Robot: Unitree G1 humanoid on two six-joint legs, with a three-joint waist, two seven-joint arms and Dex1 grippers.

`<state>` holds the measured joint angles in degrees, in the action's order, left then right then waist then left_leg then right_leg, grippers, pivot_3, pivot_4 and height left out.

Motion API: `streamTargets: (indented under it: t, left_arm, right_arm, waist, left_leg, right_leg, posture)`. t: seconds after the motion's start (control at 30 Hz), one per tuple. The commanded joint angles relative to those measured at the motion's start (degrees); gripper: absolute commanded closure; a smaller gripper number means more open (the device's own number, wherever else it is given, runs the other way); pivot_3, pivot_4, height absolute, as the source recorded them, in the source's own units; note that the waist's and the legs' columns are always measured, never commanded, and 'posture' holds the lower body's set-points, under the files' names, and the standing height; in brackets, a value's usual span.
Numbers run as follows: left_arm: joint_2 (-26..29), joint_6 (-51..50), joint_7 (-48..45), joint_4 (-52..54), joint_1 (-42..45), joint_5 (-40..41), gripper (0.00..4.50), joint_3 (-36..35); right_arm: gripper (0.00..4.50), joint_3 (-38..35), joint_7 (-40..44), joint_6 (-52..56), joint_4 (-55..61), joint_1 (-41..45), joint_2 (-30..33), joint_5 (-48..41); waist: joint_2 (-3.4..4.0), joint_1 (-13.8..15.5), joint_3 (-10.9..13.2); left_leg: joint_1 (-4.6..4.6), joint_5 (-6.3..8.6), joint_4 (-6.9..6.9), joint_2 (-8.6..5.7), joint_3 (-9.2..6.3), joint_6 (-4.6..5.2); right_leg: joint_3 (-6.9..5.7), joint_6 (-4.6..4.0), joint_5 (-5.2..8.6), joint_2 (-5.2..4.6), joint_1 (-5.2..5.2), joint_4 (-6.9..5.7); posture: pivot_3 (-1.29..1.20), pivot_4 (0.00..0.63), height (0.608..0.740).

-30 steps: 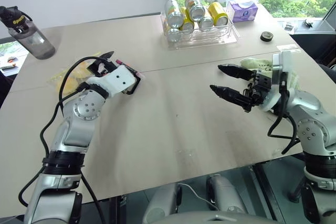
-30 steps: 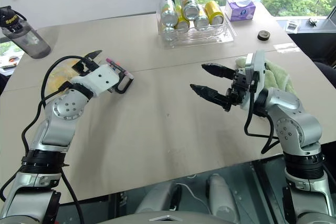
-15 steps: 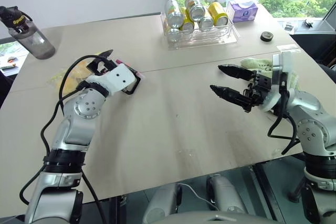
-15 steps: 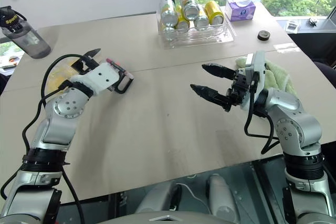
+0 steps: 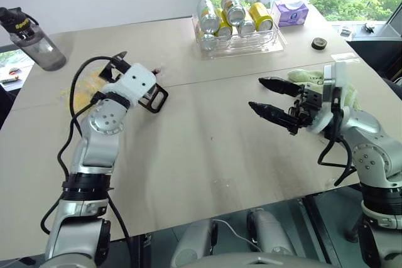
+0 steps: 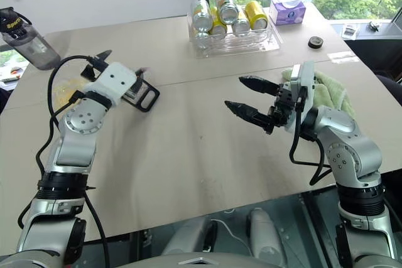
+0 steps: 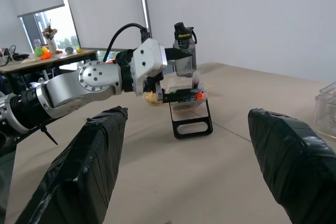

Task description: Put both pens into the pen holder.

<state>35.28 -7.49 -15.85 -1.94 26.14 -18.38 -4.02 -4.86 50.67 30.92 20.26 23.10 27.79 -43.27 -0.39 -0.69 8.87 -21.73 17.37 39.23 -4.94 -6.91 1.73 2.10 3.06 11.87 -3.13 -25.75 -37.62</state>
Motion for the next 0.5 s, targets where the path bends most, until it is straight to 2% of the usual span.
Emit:
streamTargets:
  t: [0.03, 0.5]
  left_arm:
    - [0.7, 0.2, 0.8, 0.3, 0.9, 0.4, 0.04, -1.0]
    - [0.7, 0.7, 1.1, 0.1, -0.2, 0.5, 0.04, -0.8]
  right_arm:
    - [0.58, -0.7, -0.1, -0.9, 2.6, -0.1, 0.0, -1.2]
    - [0.58, -0.6, 0.2, -1.1, 2.3, 0.0, 0.0, -1.1]
  waist:
    - [0.00, 0.0, 0.0]
    - [0.00, 0.0, 0.0]
  left_leg:
    - [0.00, 0.00, 0.00, 0.00, 0.00, 0.00]
    - [0.00, 0.00, 0.00, 0.00, 0.00, 0.00]
  right_leg:
    - [0.00, 0.00, 0.00, 0.00, 0.00, 0.00]
    - [0.00, 0.00, 0.00, 0.00, 0.00, 0.00]
  posture:
    - [0.00, 0.150, 0.739]
    - [0.00, 0.150, 0.739]
